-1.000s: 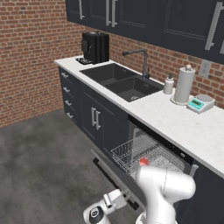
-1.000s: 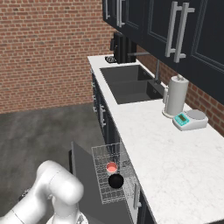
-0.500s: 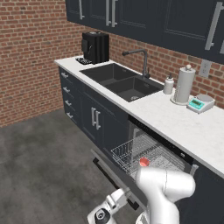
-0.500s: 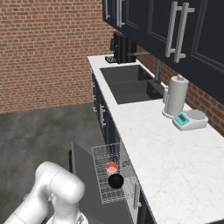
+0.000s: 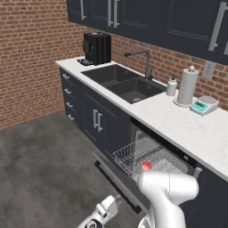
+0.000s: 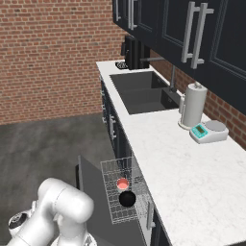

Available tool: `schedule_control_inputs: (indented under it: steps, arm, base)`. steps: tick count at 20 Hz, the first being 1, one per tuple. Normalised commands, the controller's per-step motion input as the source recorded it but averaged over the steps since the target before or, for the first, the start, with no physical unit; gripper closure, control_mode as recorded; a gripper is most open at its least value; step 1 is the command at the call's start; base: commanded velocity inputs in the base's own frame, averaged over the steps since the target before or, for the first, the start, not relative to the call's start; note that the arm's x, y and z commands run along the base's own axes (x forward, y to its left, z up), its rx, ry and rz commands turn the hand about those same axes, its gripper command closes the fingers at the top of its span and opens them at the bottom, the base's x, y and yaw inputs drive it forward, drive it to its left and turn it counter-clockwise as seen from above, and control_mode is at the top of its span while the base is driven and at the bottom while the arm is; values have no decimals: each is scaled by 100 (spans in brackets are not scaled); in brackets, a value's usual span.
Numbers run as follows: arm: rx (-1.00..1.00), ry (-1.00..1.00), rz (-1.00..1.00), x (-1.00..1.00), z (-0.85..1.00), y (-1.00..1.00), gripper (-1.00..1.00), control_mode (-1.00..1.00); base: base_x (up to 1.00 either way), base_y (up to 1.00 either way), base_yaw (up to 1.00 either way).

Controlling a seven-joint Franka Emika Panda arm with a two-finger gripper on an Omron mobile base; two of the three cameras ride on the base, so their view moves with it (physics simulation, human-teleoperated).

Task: Pick up the cup and bowl from the counter, place them in the dishwasher, and close the dishwasher door.

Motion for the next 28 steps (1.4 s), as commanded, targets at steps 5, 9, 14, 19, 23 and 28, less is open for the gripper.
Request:
schedule_control_inputs:
  steps: [5,9,14,19,23,28]
  arm:
    - [9,23,0,10,-14,33,-100,-100]
    - [9,23,0,25,-38,4,-100,-100]
    - [4,14,0,27,-61,0,-100,-100]
    - [0,5,0,27,-75,0,-100,-100]
    - [0,0,0,31,-63,0,-100,-100]
    - [0,0,0,48,-51,0,-100,-100]
  base:
    - [0,0,0]
    - [0,0,0]
    - [0,0,0]
    - [0,0,0]
    - [0,0,0]
    - [0,0,0]
